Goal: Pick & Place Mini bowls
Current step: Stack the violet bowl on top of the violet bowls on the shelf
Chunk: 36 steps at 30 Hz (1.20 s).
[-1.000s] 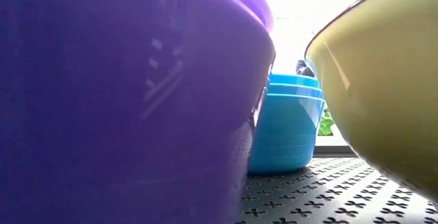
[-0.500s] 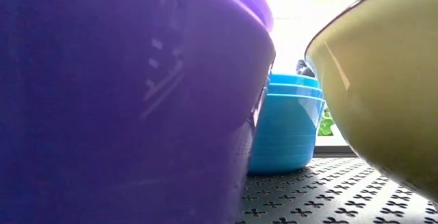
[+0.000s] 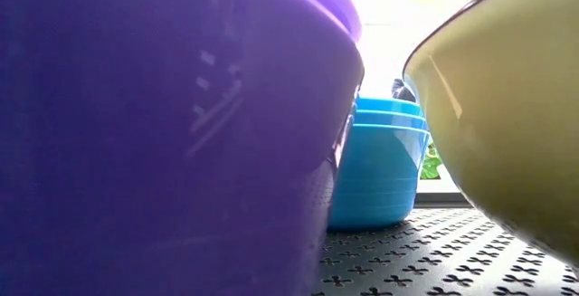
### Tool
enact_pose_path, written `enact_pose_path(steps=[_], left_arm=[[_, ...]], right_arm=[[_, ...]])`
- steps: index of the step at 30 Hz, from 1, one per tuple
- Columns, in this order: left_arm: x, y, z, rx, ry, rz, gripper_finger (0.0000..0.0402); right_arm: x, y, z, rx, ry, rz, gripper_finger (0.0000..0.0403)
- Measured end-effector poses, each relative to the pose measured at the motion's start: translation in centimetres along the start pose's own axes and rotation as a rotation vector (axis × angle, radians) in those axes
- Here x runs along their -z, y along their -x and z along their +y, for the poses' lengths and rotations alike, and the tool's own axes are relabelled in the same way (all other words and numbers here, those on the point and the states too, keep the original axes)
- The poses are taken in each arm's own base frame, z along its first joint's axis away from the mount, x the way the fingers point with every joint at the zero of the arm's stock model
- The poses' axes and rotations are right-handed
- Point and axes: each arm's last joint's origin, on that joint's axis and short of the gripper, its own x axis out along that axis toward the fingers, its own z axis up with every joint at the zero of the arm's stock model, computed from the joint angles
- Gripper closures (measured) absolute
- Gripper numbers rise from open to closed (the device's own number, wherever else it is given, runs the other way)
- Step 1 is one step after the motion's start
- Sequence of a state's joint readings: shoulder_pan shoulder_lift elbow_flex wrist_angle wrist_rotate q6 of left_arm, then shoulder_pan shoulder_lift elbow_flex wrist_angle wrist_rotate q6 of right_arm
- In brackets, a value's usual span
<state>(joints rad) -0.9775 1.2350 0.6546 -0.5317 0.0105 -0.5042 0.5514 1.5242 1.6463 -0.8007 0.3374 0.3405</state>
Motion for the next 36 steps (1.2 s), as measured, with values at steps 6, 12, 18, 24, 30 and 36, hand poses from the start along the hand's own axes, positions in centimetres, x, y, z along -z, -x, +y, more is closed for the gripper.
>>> enact_pose_path(steps=[6,12,18,24,30,36], left_arm=[[1.0,-0.9,0.5,-0.005,0.04,0.023,0.0321],[1.5,-1.2,0.8,-0.009,0.046,0.039,0.0331],[1.5,-1.2,0.7,0.016,0.059,0.037,0.0392],[1.2,-1.0,0.5,0.039,0.05,0.039,0.0399],[0.3,-0.1,0.0,0.053,0.039,0.009,0.0401],[-1.4,2.0,-0.7,0.067,0.085,-0.053,0.0401]], right_arm=[[0.0,0.0,0.0,0.0,0.0,0.0,0.0394],[0.0,0.0,0.0,0.0,0.0,0.0,0.0394],[0.0,0.0,0.0,0.0,0.0,0.0,0.0394],[0.0,0.0,0.0,0.0,0.0,0.0,0.0394],[-0.2,0.0,0.1,-0.004,-0.004,-0.021,0.0394],[-0.1,-0.1,0.1,-0.004,-0.005,-0.022,0.0394]])
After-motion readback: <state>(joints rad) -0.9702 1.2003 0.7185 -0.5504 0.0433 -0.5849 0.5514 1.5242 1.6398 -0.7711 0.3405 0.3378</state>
